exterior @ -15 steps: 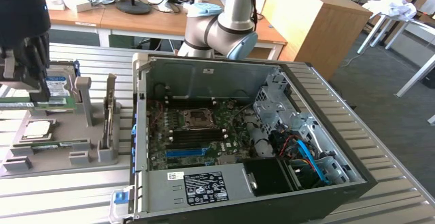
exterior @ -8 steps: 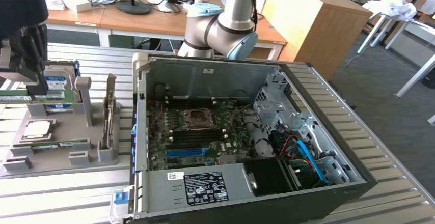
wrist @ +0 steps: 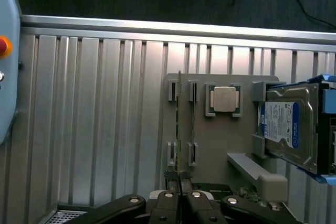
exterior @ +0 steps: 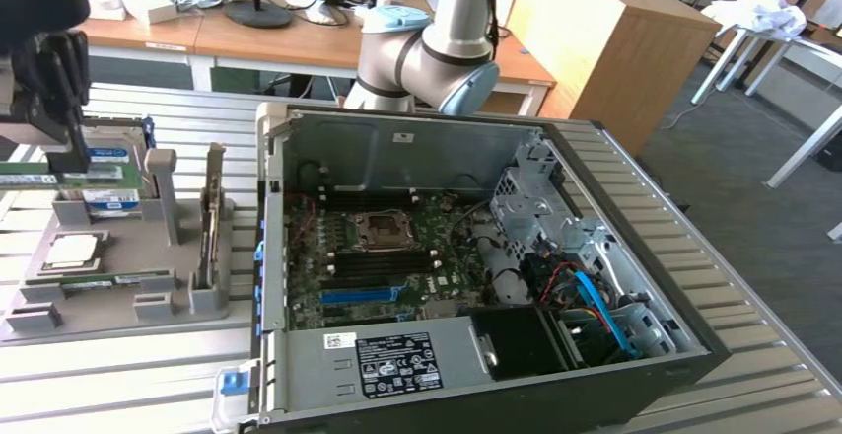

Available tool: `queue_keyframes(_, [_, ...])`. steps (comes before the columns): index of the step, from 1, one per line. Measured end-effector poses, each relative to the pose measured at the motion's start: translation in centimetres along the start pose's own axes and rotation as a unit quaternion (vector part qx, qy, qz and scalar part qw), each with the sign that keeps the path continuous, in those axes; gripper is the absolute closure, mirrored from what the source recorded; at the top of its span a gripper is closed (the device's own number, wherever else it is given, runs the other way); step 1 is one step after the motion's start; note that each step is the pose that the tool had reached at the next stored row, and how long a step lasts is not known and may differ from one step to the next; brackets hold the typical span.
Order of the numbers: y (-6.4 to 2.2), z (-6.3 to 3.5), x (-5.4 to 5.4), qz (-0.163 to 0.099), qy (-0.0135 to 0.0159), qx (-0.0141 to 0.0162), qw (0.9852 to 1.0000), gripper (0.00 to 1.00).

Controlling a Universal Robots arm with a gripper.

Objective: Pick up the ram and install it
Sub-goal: 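Pick up the ram and move it above insertion slot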

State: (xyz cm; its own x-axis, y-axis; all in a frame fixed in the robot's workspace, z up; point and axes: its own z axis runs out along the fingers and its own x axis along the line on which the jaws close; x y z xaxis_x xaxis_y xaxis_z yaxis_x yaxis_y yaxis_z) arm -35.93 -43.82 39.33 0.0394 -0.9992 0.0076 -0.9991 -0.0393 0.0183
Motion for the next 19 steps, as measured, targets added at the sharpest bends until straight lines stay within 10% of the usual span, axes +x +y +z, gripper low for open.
queue_keyframes(19, [-0.23,-0.84,0.02,0.000,0.0000,0.0000,1.0000,0.88])
